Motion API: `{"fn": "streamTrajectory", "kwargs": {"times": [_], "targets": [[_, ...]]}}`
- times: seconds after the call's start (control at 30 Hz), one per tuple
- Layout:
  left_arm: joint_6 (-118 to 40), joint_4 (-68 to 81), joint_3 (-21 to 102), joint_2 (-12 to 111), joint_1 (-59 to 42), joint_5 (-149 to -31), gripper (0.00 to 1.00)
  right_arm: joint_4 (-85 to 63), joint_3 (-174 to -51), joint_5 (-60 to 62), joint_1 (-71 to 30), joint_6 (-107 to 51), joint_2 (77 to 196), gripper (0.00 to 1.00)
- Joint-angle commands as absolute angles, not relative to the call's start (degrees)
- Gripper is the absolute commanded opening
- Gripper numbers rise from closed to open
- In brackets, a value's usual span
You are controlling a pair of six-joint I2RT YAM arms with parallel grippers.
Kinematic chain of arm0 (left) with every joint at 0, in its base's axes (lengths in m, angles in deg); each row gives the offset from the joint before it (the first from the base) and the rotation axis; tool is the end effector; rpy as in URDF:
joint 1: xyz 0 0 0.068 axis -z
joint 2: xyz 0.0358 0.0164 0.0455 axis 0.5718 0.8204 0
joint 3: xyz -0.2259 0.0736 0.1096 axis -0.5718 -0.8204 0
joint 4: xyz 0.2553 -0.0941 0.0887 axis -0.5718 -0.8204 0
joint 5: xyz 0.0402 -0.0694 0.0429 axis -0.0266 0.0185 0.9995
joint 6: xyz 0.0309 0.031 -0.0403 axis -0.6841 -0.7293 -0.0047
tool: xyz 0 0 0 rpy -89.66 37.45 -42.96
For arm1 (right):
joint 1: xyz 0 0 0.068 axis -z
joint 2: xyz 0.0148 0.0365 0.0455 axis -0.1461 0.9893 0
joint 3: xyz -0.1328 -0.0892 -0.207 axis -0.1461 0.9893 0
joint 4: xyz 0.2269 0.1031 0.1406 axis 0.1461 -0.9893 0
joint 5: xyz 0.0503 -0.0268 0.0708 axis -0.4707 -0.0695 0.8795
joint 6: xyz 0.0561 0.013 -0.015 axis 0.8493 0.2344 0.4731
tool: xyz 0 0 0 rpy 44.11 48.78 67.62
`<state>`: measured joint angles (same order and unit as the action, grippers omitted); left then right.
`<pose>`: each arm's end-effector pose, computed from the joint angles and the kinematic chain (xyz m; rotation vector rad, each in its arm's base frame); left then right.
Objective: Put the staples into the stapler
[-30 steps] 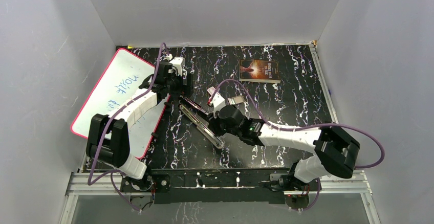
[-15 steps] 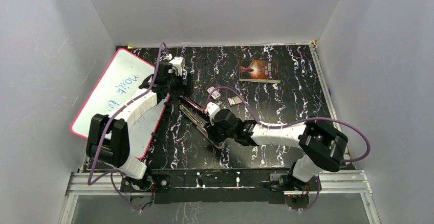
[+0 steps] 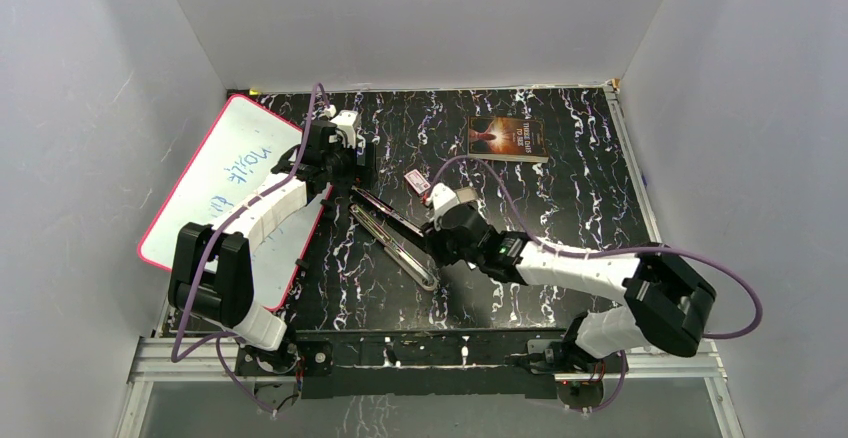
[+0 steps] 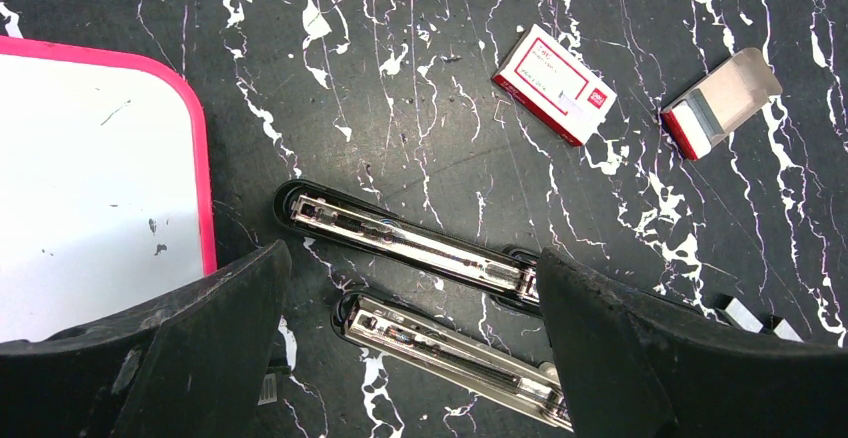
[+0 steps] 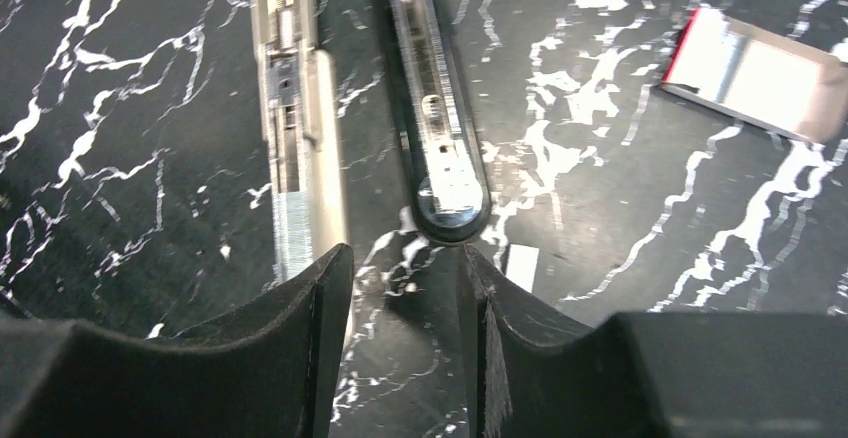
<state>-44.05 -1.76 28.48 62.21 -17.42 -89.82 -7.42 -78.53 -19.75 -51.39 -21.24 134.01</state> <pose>0.3574 -0.1189 0.2285 0.2871 2.1588 -0.3946 0.1693 0.2705 0.1776 -0.7350 2.0664 0.4786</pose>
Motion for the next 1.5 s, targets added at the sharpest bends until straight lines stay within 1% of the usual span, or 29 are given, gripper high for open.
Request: {"fn": "streamTrajectory", "kwargs": {"times": [0.0,0.13,0.33,0.7,0.97,1.2,1.47], "targets": [[-43.7,-1.1,28.4,60.5,-17.6,-90.6,0.92,-10.1,-77.4,-20.9,-47.6,-21.1,131.0,0.50],[-43.6,-1.1,28.4,60.6,-17.6,-91.1,0.92,-12.5,-76.8,-21.2,-45.5,-20.1,131.2,0.50],[-43.6,-1.2,28.3,60.4,-17.6,-91.1,0.92,-12.9,-76.7,-17.9,-42.9,-20.0,134.4,0.51],[-43.7,-1.3,28.5,60.7,-17.6,-91.2,0.92,-10.8,-77.3,-16.5,-41.3,-20.6,138.9,0.52],[-43.7,-1.3,28.5,60.6,-17.6,-91.2,0.92,-10.9,-77.9,-17.0,-41.1,-21.5,141.7,0.50],[-43.7,-1.3,28.5,60.3,-17.6,-91.0,0.92,-12.1,-78.5,-17.7,-41.2,-22.6,143.1,0.42],[-43.7,-1.3,28.5,60.3,-17.6,-91.1,0.92,-12.3,-78.4,-17.4,-41.3,-21.9,143.6,0.23]]}}
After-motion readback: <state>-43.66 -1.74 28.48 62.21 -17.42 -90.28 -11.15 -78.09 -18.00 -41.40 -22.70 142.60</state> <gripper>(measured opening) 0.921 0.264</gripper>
